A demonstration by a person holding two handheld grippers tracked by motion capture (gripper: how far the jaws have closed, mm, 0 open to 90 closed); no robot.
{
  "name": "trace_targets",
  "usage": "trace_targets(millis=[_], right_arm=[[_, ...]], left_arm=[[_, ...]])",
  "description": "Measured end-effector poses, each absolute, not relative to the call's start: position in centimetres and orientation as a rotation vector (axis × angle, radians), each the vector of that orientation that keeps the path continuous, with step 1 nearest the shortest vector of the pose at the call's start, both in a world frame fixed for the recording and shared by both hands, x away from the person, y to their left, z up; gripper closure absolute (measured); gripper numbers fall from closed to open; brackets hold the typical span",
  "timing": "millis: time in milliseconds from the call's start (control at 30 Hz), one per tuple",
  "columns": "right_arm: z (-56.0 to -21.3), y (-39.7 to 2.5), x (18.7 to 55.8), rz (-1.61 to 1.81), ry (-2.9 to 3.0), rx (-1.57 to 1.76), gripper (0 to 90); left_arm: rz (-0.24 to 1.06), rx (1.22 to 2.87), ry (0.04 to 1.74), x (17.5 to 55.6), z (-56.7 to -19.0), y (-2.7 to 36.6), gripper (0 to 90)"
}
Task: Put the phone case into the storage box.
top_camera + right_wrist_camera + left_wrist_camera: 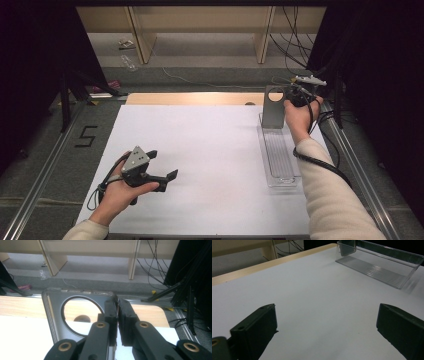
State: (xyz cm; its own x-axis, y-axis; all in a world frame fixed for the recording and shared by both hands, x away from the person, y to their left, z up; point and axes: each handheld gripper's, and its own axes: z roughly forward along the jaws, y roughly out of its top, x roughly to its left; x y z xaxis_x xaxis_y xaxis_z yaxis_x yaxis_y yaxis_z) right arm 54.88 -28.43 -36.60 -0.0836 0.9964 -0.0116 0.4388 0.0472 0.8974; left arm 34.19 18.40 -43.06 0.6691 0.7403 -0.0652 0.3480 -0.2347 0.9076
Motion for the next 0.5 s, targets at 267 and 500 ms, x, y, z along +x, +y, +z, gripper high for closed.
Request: trace_targets(millis=[267,500], right_arm=[[-36.80,-28.45,54.90,0.988,1.622,1.475,86.3],[-37.28,-28.46,54.94,0.984,1.628,1.482,86.2]], left_arm=[[0.468,1.837,0.863,34.18,-43.06,18.38,2.9],[0.469,1.837,0.863,34.20,-43.07,18.40,2.9]])
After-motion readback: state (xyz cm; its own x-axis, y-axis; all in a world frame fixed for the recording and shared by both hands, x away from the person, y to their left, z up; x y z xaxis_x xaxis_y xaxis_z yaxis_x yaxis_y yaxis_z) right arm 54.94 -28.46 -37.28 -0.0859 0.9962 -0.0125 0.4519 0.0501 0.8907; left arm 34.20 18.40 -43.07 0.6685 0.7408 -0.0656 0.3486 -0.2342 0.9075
